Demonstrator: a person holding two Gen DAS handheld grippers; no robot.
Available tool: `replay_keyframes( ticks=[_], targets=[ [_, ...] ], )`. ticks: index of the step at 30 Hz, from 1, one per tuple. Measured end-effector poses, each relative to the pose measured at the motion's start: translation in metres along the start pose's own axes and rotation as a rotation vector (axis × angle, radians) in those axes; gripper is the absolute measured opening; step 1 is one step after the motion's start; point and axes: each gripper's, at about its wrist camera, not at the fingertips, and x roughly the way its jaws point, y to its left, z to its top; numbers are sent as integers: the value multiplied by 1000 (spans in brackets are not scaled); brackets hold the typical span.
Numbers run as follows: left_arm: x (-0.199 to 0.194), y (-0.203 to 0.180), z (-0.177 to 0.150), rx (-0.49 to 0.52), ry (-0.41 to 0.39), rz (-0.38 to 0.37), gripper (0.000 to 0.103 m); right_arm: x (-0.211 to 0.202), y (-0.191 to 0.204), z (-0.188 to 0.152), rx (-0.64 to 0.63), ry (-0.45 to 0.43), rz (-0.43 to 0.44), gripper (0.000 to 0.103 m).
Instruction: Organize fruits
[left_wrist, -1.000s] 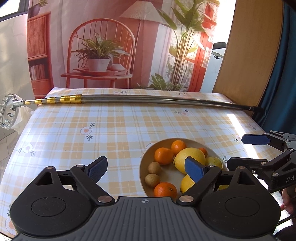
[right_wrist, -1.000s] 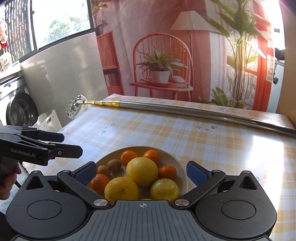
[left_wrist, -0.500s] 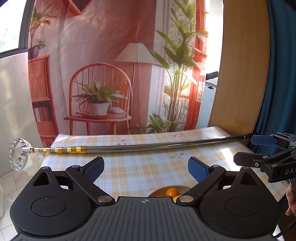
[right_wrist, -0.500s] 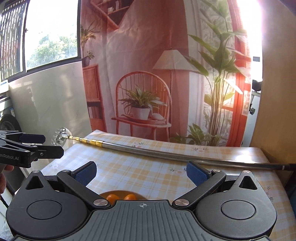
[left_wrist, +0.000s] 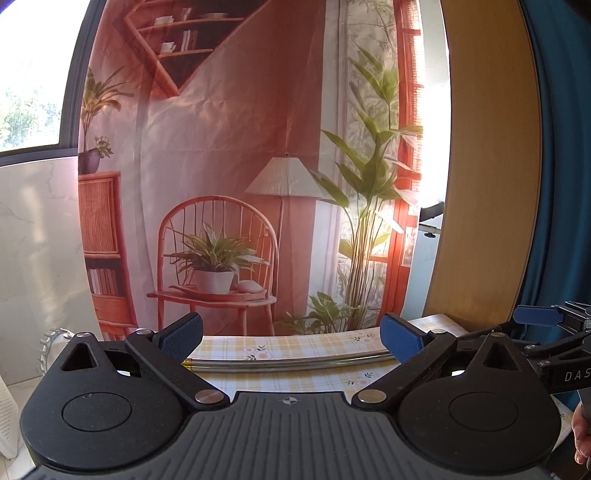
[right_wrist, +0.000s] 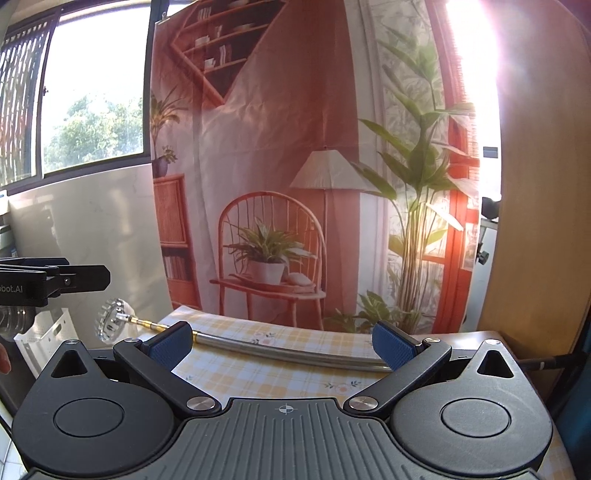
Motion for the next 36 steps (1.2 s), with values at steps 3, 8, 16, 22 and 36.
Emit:
replay_keyframes(
  ticks=[3, 8, 16, 22, 36],
  targets=[
    [-2, 2, 1, -8, 4, 19, 103, -1, -1, 0, 8, -1, -8, 103],
    [-5, 6, 1, -22, -5, 34, 103, -2, -3, 0, 27, -6, -12, 103],
    [-9, 5, 3, -28, -25, 48, 103, -3, -6, -2, 51, 4, -40, 103],
    [-9, 0, 2, 8, -25, 81, 103, -4, -8, -2, 63, -4, -36, 103],
    [-11, 5, 4, -14, -16, 82, 103, -2, -11, -2, 83, 9, -40, 103]
  ],
)
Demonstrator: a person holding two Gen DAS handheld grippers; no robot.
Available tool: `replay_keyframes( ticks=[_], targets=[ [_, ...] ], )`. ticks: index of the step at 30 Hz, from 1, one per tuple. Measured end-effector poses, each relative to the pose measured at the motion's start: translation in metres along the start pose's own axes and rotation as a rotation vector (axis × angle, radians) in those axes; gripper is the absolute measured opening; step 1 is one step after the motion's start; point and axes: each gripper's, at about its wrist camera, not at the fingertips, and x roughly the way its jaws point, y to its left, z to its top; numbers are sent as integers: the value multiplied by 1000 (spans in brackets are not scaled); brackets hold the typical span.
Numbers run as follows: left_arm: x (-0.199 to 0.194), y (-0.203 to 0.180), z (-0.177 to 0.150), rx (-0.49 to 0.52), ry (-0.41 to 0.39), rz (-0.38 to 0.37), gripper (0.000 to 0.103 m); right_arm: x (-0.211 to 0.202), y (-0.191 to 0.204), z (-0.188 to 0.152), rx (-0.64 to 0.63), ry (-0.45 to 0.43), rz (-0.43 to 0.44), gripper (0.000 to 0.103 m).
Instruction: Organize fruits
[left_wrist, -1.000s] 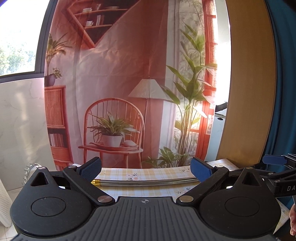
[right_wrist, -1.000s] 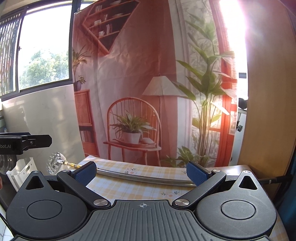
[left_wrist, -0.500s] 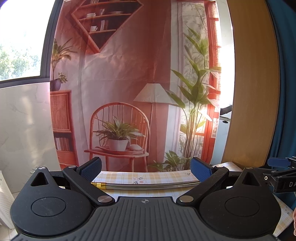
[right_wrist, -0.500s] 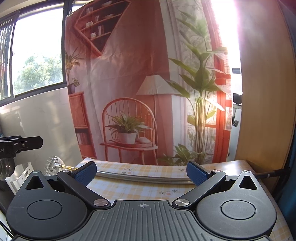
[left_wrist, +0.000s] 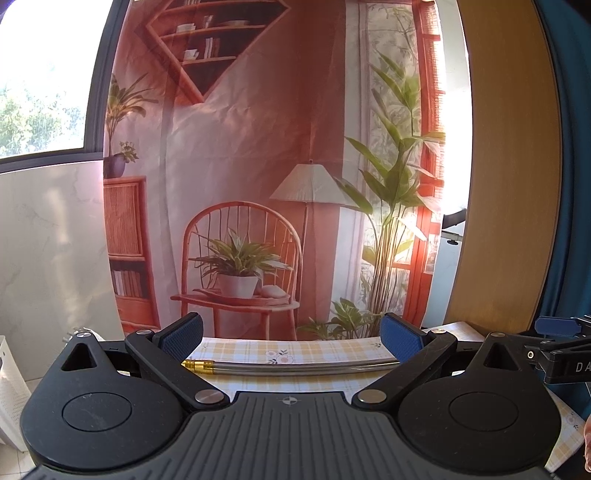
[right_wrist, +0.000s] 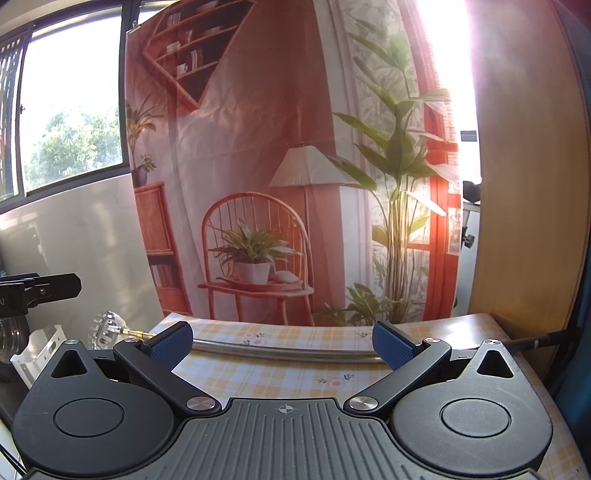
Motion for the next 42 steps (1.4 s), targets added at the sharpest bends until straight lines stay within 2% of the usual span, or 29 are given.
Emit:
replay_keyframes(
  ticks=[42],
  targets=[
    [0, -2, -2, 20, 14, -13, 103, 1, -8, 2, 45, -2, -22, 103]
  ],
)
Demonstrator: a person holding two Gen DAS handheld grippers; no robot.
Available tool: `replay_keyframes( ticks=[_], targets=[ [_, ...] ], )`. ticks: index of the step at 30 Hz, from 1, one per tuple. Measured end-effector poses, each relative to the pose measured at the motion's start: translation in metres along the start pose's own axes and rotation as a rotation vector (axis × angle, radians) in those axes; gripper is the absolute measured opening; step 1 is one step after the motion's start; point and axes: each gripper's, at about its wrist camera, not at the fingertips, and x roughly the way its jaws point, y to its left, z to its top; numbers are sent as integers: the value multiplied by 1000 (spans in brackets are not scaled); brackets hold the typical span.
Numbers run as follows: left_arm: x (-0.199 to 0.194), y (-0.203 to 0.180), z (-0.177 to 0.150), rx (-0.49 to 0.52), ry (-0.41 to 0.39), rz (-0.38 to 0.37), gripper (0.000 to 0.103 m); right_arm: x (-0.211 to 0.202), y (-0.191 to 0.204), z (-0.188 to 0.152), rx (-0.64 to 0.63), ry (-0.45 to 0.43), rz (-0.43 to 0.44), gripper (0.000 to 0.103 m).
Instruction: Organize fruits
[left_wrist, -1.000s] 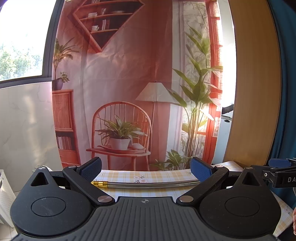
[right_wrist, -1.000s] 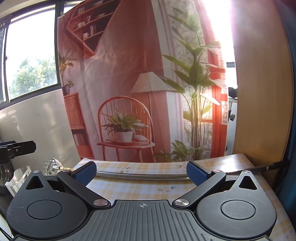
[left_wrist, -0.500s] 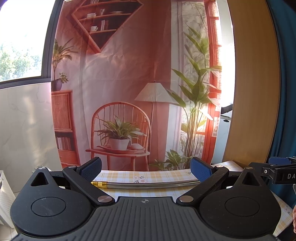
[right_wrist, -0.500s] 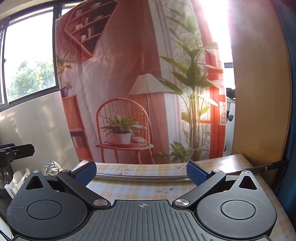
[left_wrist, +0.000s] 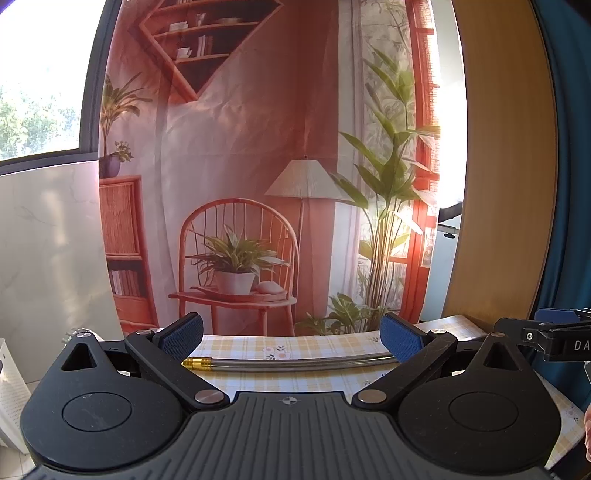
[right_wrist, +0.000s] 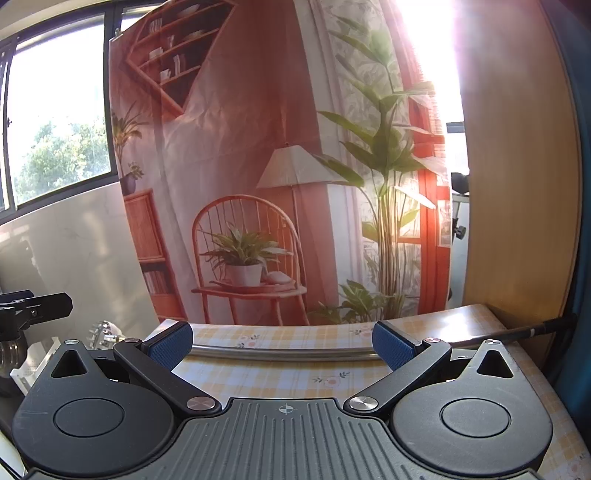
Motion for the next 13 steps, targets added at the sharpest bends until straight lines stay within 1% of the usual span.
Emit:
replay_keyframes(
  ticks=[13],
  targets=[
    [5, 3, -4, -9, 9, -7, 103, 6, -3, -4, 13, 16, -4, 103]
  ],
)
